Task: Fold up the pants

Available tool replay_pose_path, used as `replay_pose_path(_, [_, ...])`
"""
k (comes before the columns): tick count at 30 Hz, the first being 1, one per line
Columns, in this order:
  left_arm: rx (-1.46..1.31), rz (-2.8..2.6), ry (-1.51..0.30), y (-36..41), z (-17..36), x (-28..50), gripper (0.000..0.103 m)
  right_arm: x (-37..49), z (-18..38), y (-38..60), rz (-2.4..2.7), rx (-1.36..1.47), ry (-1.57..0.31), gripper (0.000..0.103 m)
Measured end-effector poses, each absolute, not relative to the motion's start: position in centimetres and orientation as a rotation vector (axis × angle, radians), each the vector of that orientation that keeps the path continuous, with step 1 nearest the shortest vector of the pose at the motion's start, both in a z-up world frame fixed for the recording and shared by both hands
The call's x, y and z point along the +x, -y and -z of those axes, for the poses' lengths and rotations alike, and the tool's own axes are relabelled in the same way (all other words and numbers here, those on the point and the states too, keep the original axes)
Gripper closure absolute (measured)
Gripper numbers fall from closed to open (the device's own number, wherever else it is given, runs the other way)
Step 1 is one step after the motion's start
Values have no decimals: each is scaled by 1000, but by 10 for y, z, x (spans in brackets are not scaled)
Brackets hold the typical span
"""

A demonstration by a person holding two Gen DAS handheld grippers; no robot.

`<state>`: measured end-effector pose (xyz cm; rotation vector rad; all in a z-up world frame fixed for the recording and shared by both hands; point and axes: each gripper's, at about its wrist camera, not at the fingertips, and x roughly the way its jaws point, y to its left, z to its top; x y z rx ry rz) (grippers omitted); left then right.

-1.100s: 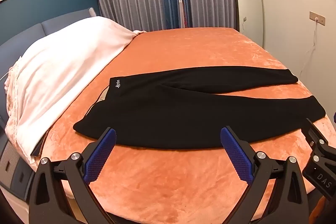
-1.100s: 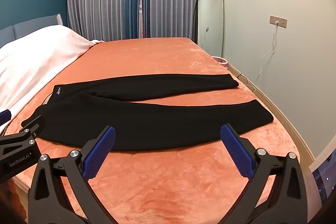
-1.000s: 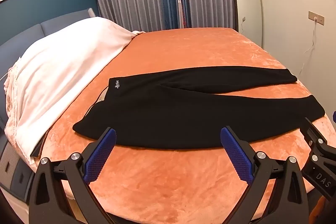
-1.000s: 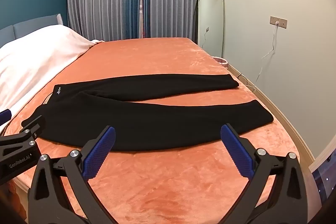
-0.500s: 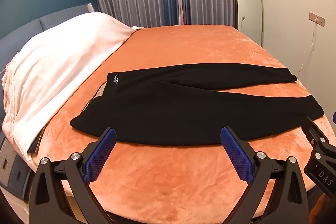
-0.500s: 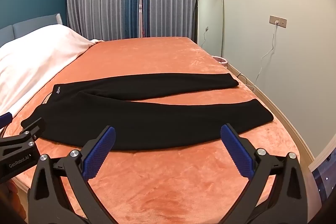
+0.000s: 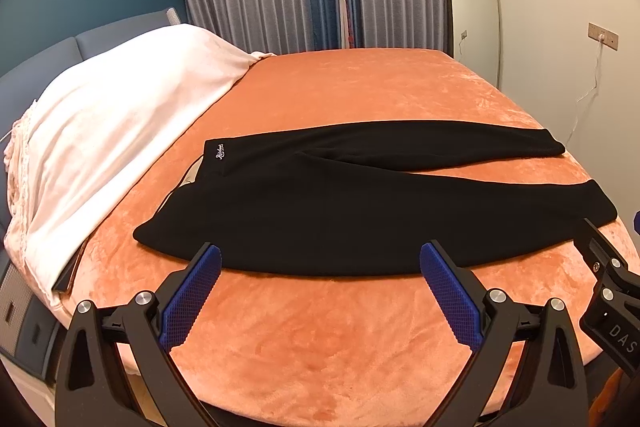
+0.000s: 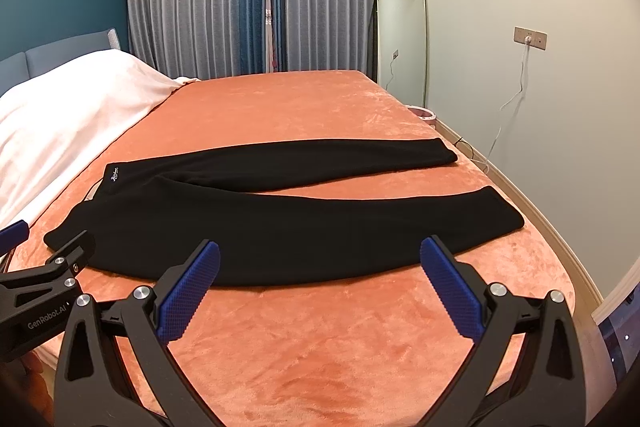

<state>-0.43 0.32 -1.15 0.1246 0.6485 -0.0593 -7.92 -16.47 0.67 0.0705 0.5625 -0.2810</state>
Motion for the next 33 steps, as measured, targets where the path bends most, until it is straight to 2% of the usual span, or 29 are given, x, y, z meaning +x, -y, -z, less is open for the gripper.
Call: replay_pose_path(33, [118,38,-656,-10,12,-5,5,-80,-6,163,273,70,-561,5])
